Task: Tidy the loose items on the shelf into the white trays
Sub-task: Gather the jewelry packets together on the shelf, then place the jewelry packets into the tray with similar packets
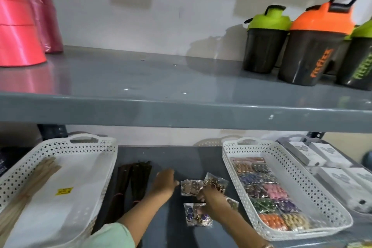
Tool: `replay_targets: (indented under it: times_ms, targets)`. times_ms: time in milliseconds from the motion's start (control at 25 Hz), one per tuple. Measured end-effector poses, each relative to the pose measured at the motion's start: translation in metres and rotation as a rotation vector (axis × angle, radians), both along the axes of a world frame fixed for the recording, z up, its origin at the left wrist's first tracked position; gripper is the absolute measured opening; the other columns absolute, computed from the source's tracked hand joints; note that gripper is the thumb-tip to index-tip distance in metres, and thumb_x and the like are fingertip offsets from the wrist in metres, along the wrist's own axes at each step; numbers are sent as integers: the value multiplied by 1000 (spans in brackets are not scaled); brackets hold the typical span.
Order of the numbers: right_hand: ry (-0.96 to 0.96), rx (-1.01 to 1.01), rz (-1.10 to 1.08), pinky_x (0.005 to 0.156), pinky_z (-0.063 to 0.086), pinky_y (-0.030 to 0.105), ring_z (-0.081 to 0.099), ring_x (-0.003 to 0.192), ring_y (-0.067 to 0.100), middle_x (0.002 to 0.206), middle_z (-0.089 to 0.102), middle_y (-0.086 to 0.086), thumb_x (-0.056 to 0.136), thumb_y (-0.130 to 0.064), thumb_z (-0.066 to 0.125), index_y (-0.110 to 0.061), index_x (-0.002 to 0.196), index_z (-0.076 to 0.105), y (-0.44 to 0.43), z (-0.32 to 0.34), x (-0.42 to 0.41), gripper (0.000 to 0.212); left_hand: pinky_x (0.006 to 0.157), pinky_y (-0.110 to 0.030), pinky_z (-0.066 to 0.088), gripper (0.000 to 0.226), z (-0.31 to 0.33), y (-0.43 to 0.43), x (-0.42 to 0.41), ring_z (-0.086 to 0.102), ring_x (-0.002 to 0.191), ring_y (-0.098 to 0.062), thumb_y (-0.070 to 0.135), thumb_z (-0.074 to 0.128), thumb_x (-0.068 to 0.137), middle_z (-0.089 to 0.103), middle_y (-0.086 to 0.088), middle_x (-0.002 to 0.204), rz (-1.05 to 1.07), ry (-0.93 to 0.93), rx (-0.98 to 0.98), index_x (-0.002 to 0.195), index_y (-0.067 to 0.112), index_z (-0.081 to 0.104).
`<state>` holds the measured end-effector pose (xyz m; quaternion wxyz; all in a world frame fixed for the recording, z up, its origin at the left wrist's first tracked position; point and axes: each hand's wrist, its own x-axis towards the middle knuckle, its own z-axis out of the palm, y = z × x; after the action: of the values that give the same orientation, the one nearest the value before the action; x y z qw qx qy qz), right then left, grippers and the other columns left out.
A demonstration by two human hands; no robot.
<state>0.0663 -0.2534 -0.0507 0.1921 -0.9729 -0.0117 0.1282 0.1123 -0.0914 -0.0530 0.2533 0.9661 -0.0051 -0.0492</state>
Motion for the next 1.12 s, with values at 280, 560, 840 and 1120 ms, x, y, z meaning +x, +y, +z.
replay_targets:
  times_ms: [280,560,840,1120]
  targets:
    - [8,116,119,72,41,22,57,89,16,102,68,10,76,-4,71,-3,106,65,-11,-8,12,31,95,-35,45,25,-21,-40,25,53,116,-25,5,50,89,60,-13,125,-172,-27,69,111,9,62]
    - [-19,434,69,76,56,17,69,90,22,106,71,19,81,-5,68,1,103,65,-102,58,12,23,43,0,37,31,35,-43,28,48,55,4,-5,75,72,61,-2,72,-164,27,-278,102,-10,68]
    - [1,69,-68,88,50,24,66,100,27,112,69,19,82,-1,65,5,107,66,-258,72,23,25,66,-10,46,36,56,-196,15,60,91,-16,-2,72,78,67,-12,103,-335,100,-366,112,-7,64]
    - [22,-34,-137,87,52,24,66,98,21,111,70,15,83,-4,66,0,105,68,-268,27,27,23,92,-38,53,48,-1,-267,5,58,119,-32,-5,24,96,43,-17,145,-186,129,-30,142,6,35]
